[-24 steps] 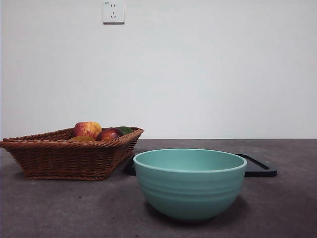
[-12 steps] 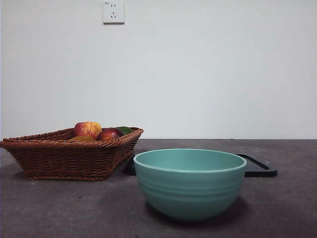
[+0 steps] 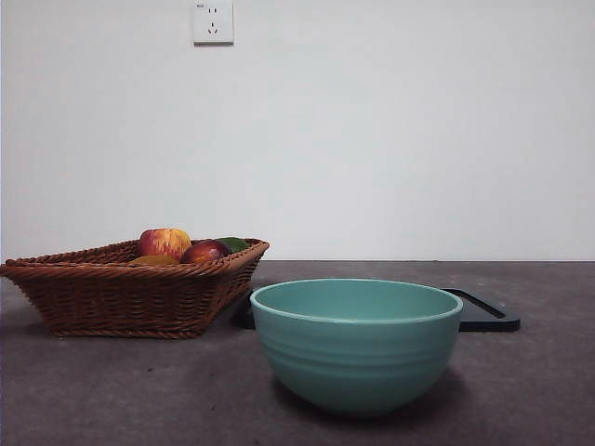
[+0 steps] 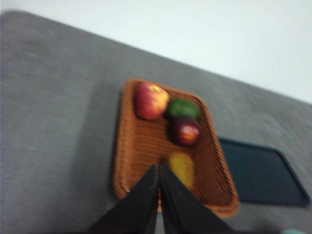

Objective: Pick up the wifruite, put it on the bowl, pick up the plate, put it on desk

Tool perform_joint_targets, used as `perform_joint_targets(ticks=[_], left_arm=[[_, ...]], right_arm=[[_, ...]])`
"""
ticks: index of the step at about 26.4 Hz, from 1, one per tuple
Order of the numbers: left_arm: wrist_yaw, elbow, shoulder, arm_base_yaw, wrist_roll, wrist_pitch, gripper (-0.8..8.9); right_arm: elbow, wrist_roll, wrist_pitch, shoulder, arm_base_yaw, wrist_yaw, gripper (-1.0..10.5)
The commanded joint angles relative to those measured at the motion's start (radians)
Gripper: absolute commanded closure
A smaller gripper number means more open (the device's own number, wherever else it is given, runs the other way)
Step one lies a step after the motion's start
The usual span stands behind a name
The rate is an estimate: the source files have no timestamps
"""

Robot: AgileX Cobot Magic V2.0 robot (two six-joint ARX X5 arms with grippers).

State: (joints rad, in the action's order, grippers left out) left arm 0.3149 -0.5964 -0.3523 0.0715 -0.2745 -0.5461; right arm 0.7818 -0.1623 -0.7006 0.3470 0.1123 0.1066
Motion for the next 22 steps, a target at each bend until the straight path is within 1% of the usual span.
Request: perform_joint_targets(ticks=[1,7,9,12,15,21,22], left_arm=[[0.055,-0.07,-0.064,-0.001,0.066,-0.045,8.04],[0.129,-0.186,-0.172,-0.033,0.133,-0.176,8.04],[0.134,-0.222,-0.204,-0.051,0.158,-0.228,8.04],[0.143,-0.268,-0.251,-0.083,0.193,-0.308,8.04],[0.165,-0.291,-0.286,-0.12,0.219,-0.363,8.04],[0.165,-0.291,-0.294,-0.132,0.222,-0.349,8.03],[0.165,-0.291,-0.294,-0.132,0.22,-0.352,7.76]], right_arm=[[0.075,0.052,-0.06,0.074,0.004,0.047,9.4],[0.2,0.112,-0.205,0.218,0.004,0.161,9.4],[0.232,0.132,-0.248,0.258,0.004,0.201,9.4],[0.272,0.166,-0.312,0.31,0.004,0.238,9.4],[0.286,0.191,-0.36,0.339,0.016,0.241,9.4],[0.286,0.196,-0.371,0.338,0.037,0.241,9.4],[0.286,0.196,-0.371,0.338,0.037,0.241,9.3]])
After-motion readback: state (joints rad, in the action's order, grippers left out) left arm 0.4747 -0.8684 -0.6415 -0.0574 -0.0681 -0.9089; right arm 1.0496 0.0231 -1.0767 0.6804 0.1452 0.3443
